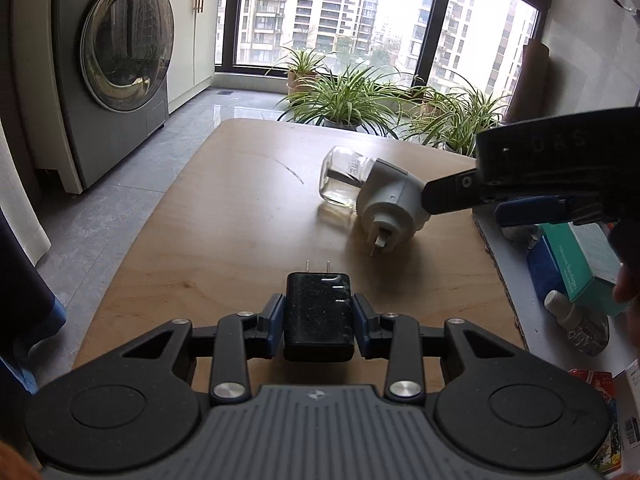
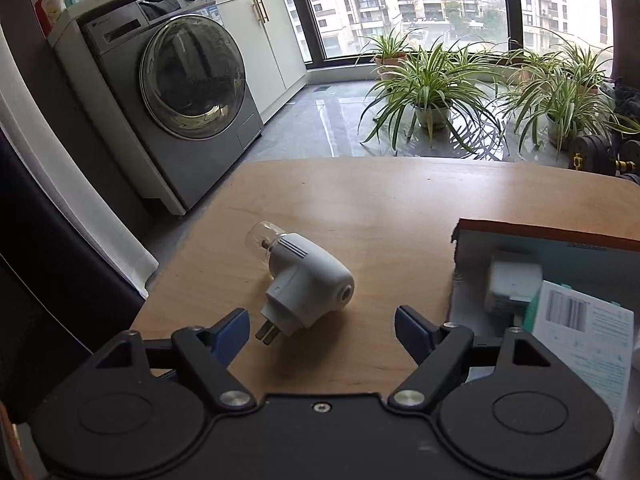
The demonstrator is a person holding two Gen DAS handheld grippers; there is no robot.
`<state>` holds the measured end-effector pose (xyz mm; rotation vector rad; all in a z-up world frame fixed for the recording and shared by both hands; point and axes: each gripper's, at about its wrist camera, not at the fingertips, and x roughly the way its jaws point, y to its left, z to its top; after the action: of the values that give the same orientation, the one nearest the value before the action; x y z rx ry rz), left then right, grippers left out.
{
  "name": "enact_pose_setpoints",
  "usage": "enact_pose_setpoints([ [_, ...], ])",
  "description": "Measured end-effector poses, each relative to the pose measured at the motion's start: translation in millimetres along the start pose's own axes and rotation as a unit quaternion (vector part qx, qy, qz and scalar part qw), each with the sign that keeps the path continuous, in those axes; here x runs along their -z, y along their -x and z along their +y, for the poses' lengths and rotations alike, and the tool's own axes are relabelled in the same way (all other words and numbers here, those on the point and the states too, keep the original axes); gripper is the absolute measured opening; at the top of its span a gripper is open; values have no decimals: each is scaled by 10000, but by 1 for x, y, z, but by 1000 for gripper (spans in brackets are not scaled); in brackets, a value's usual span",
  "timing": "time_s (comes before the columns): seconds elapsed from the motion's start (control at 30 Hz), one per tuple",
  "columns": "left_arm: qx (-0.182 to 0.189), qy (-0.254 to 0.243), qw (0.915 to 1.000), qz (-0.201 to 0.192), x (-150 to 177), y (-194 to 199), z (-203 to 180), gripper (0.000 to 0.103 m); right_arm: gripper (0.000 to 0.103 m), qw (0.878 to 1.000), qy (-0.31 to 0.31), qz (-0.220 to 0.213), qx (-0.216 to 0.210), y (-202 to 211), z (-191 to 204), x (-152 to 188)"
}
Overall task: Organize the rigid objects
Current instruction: 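Grasp the white air freshener with glass bottle with the right tool while the left tool holds the adapter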
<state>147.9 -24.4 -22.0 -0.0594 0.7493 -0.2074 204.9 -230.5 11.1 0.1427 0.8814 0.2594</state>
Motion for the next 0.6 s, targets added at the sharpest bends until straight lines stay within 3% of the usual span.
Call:
enact_pose_setpoints([
  [0.27,-30,252,9995,-175,-8,2,15,36,96,9980,-5,616,125,-64,10,-20],
  [0.33,-17,260,9994,-209,-8,1,14,36,94,9986,92,487,198,-67,14,-21],
  [0.37,-12,277,9994,-223,-8,1,15,36,80,9988,125,412,218,-65,15,-20],
  [0.6,-21,324,9989,-333,-12,5,12,36,78,9994,161,42,314,-34,19,-4],
])
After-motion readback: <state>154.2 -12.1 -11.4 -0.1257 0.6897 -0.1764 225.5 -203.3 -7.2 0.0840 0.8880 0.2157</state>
